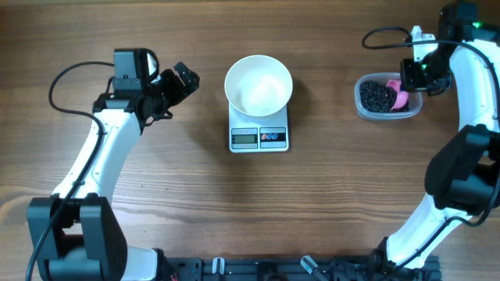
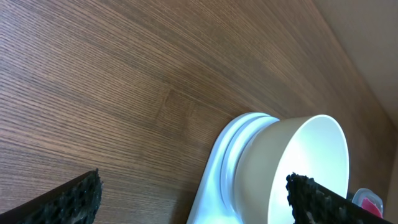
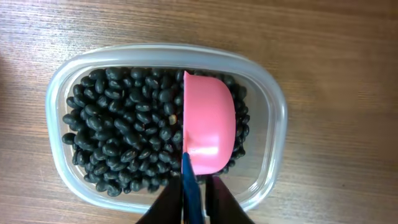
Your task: Scoop item into bowl and weigh 150g on scale
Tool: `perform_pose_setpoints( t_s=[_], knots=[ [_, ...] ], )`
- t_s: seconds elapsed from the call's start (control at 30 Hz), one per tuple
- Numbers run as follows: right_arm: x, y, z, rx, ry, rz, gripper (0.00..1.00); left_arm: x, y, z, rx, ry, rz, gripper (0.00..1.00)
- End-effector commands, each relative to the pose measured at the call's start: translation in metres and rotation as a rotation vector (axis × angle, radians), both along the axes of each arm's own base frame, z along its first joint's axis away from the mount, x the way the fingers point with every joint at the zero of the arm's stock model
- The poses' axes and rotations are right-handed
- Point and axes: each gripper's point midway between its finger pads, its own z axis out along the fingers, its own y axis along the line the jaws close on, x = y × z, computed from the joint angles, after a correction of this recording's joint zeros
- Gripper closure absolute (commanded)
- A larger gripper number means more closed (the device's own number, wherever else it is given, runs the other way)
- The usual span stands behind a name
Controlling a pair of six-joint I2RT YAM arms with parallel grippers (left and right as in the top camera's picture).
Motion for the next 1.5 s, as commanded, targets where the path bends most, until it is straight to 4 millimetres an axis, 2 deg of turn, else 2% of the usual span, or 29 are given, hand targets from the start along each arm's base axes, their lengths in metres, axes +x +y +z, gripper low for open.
perform_pose_setpoints(
  t_s=[0.0, 0.03, 0.27, 0.3, 0.33, 0.37, 0.4, 0.43, 0.47, 0.5, 0.53, 0.63, 0.7, 0.8, 0.87, 0.97, 1.0, 1.1, 1.13, 1.17, 1.2, 1.27, 1.37, 1.47],
  knots=[
    [0.007, 0.001, 0.012, -0.001, -0.043, -0.001, 0.93, 0.002, 0.003, 0.004, 0.026, -0.02, -0.007, 0.0],
    [0.007, 0.001, 0.012, 0.0, -0.042, -0.001, 0.96, 0.002, 0.003, 0.004, 0.026, -0.02, -0.007, 0.0],
    [0.007, 0.001, 0.012, -0.001, -0.043, 0.001, 0.94, 0.002, 0.004, 0.004, 0.026, -0.02, -0.006, 0.0],
    [0.007, 0.001, 0.012, -0.001, -0.043, 0.002, 0.86, 0.002, 0.004, 0.004, 0.026, -0.019, -0.006, 0.0],
    [0.007, 0.001, 0.012, -0.001, -0.044, 0.001, 0.68, 0.001, 0.002, 0.005, 0.019, -0.018, -0.015, 0.0],
    [0.007, 0.001, 0.012, -0.001, -0.044, 0.002, 0.66, 0.0, -0.003, 0.008, 0.017, -0.036, -0.066, 0.0],
    [0.007, 0.001, 0.012, -0.001, -0.043, 0.001, 0.54, -0.001, -0.008, 0.014, 0.02, -0.066, -0.121, 0.0],
    [0.007, 0.001, 0.012, -0.001, -0.044, 0.001, 0.3, -0.002, -0.009, 0.028, 0.039, -0.099, -0.152, 0.0],
    [0.008, 0.001, 0.012, -0.001, -0.044, 0.001, 0.13, -0.003, -0.009, 0.04, 0.05, -0.116, -0.164, 0.0],
    [0.008, 0.001, 0.012, -0.001, -0.046, 0.001, 0.03, -0.004, -0.009, 0.053, 0.055, -0.13, -0.17, 0.0],
    [0.009, 0.0, 0.012, -0.002, -0.05, 0.0, 0.0, -0.006, -0.01, 0.064, 0.056, -0.142, -0.171, 0.0],
    [0.022, -0.003, 0.016, -0.015, -0.106, 0.002, 0.0, -0.022, -0.018, 0.094, 0.087, -0.173, -0.23, 0.0],
    [0.038, -0.006, 0.021, -0.031, -0.171, 0.001, 0.0, -0.037, -0.025, 0.094, 0.11, -0.156, -0.287, 0.0],
    [0.067, -0.013, 0.033, -0.061, -0.3, 0.002, 0.0, -0.06, -0.046, 0.096, 0.187, -0.174, -0.455, 0.01],
    [0.079, -0.016, 0.04, -0.074, -0.355, 0.002, 0.0, -0.073, -0.066, 0.094, 0.207, -0.164, -0.527, 0.02],
    [0.086, -0.017, 0.044, -0.082, -0.389, 0.003, 0.0, -0.106, -0.095, 0.077, 0.288, -0.071, -0.64, 0.02],
    [0.086, -0.017, 0.044, -0.082, -0.389, 0.003, 0.01, -0.123, -0.115, 0.073, 0.306, -0.06, -0.717, 0.01],
    [0.086, -0.017, 0.044, -0.082, -0.389, 0.003, 0.0, -0.15, -0.154, 0.072, 0.322, -0.083, -0.854, 0.0],
    [0.086, -0.017, 0.044, -0.082, -0.389, 0.003, 0.0, -0.162, -0.169, 0.066, 0.331, -0.074, -0.911, 0.0],
    [0.086, -0.017, 0.044, -0.082, -0.389, 0.003, 0.0, -0.167, -0.175, 0.062, 0.338, -0.066, -0.935, 0.0],
    [0.086, -0.017, 0.044, -0.082, -0.389, 0.003, 0.0, -0.176, -0.187, 0.051, 0.346, -0.039, -0.987, 0.0],
    [0.086, -0.017, 0.044, -0.082, -0.389, 0.003, 0.0, -0.184, -0.198, 0.036, 0.369, -0.013, -1.06, 0.0],
    [0.086, -0.017, 0.044, -0.082, -0.39, 0.003, 0.0, -0.21, -0.224, -0.009, 0.453, 0.036, -1.313, 0.0],
    [0.086, -0.017, 0.044, -0.082, -0.39, 0.003, 0.0, -0.223, -0.239, -0.031, 0.469, 0.072, -1.375, 0.0]
  ],
)
